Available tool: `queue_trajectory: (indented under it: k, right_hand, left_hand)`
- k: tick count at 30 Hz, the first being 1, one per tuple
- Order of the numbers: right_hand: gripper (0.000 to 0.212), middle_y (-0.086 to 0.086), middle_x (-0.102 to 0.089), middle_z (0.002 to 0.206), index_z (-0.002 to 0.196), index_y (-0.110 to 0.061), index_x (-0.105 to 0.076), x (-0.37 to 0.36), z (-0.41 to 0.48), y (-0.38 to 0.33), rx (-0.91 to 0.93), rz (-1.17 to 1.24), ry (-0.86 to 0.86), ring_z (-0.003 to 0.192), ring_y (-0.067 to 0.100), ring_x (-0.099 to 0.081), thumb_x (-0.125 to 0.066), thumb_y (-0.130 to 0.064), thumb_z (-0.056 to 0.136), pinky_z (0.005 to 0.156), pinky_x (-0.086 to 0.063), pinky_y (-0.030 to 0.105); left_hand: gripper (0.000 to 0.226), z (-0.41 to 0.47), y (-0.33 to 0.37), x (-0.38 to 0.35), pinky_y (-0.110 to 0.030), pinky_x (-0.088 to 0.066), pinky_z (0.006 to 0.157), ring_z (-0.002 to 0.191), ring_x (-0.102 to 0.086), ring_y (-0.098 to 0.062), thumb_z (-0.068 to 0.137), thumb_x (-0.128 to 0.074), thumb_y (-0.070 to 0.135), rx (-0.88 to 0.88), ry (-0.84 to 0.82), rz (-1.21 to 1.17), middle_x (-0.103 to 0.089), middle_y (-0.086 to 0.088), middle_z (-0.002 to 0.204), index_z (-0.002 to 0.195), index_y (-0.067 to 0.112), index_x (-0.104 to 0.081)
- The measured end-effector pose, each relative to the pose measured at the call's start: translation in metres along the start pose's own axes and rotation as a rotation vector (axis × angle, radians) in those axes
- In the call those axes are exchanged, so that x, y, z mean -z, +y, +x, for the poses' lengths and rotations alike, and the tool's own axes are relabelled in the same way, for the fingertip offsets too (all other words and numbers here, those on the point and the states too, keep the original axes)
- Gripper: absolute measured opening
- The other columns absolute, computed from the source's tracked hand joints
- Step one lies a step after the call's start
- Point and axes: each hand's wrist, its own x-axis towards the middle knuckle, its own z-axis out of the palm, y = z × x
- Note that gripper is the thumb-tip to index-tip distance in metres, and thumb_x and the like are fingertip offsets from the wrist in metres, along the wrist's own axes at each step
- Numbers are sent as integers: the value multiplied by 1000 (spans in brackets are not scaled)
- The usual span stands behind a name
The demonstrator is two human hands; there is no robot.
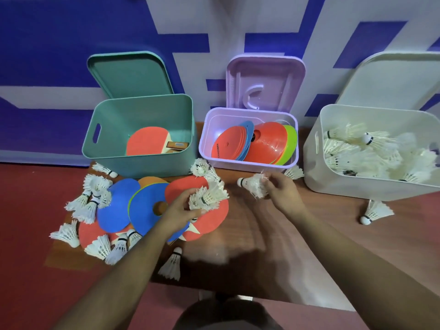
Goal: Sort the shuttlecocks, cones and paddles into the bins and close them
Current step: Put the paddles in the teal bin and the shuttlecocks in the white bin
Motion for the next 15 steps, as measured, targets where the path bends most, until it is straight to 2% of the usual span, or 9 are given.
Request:
queue_trajectory:
  k: [4,8,10,12,13,15]
  right_hand:
    - [11,16,-68,81,93,-7,-67,11,-14,-55,96,62,-57,66,19,-59,-56,-6,95,61,-53,37]
    - [13,5,-70,82,95,-13,-69,10,-26,-77,132,-144,-99,67,19,-64,-56,-11,95,66,-56,42]
    - [23,4,-71,82,95,-13,-70,6,-36,-84,110,-142,-97,68,19,-65,-50,-3,94,68,-57,42]
    - [30,3,-72,83,91,-12,-72,4,-44,-92,40,-61,-73,72,15,-64,-44,0,90,74,-54,36]
    - [28,3,-71,82,89,-10,-72,5,-50,-98,-7,-8,-45,73,13,-61,-45,-4,91,76,-51,33]
    - [27,-5,-69,83,92,-10,-72,12,-59,-106,-68,67,0,78,8,-61,-49,-24,97,80,-48,27]
  left_hand:
    - [63,1,20,5,-45,-50,95,107,-62,-19,74,-77,-4,-43,-93,12,-66,0,118,122,30,-53]
    - [64,2,52,2,-30,-51,71,87,-63,-3,74,-75,-9,-121,-220,63,-70,8,103,118,30,-53]
    - [63,1,64,-3,-32,-50,72,88,-63,-3,73,-75,-11,-174,-259,99,-72,12,98,118,29,-54]
    - [61,2,73,-8,-35,-51,81,94,-63,-10,75,-74,-11,-234,-291,127,-71,5,105,122,23,-56]
    - [61,1,80,-12,-35,-51,83,96,-63,-12,75,-76,-8,-260,-291,134,-70,4,107,123,24,-56]
    - [59,1,94,-21,-28,-52,79,87,-64,-5,74,-79,-3,-298,-276,146,-70,12,100,119,30,-58]
